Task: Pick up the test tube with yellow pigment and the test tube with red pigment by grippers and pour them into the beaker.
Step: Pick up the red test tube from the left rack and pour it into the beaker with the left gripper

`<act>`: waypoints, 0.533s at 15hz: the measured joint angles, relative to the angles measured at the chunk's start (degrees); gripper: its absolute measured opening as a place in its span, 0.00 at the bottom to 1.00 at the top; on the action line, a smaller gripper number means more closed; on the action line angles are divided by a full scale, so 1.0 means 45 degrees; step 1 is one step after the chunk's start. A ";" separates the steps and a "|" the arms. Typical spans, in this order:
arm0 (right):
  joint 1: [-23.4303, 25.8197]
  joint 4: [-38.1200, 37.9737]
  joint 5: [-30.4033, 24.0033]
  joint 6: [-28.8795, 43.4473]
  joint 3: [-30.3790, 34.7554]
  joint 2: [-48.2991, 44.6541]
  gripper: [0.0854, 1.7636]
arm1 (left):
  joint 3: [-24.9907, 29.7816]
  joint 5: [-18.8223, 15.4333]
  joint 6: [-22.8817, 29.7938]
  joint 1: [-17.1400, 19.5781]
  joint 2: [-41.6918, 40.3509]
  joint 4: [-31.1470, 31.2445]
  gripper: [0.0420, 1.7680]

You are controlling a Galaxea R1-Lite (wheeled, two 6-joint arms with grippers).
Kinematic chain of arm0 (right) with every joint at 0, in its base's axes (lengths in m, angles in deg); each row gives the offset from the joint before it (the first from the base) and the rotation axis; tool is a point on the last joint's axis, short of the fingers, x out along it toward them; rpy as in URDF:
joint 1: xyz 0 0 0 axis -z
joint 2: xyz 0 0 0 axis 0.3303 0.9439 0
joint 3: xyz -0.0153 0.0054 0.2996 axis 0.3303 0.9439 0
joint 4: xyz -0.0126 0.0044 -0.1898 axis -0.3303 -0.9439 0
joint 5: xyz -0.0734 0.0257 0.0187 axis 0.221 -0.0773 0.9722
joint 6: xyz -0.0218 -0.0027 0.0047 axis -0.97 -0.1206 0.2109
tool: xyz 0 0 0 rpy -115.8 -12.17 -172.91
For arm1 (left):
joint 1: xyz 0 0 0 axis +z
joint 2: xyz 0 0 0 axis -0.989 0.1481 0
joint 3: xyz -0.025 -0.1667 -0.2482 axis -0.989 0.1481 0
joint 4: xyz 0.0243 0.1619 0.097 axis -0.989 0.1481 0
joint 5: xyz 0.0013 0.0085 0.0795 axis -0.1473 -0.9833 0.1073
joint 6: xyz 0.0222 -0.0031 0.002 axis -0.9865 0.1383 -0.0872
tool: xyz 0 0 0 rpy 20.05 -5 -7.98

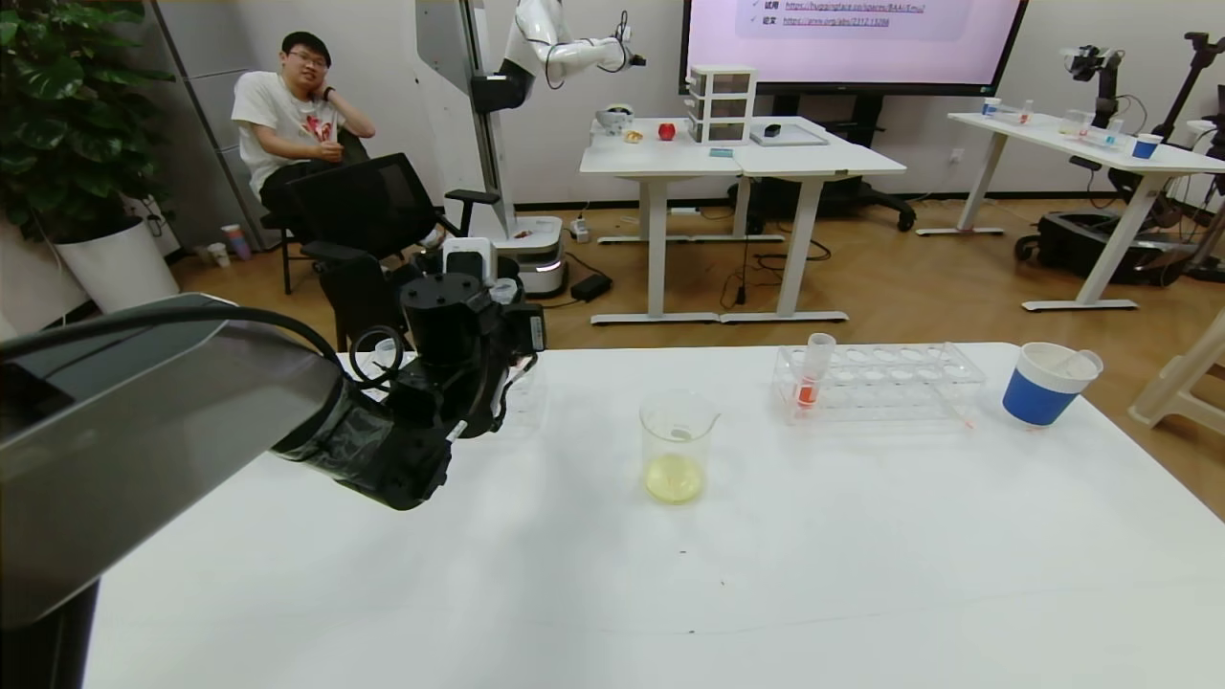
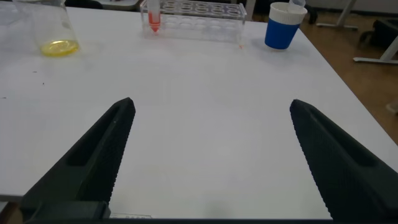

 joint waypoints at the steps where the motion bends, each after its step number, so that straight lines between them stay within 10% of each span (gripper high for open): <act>1: -0.0005 0.0000 0.0000 0.0000 0.0000 0.0000 0.98 | 0.0033 -0.0496 -0.0352 -0.0014 -0.0103 0.0011 0.27; 8: -0.0005 0.0005 0.0000 -0.0005 0.0000 0.0000 0.98 | 0.0349 -0.6526 -0.2151 -0.0222 -0.0859 -0.0783 0.27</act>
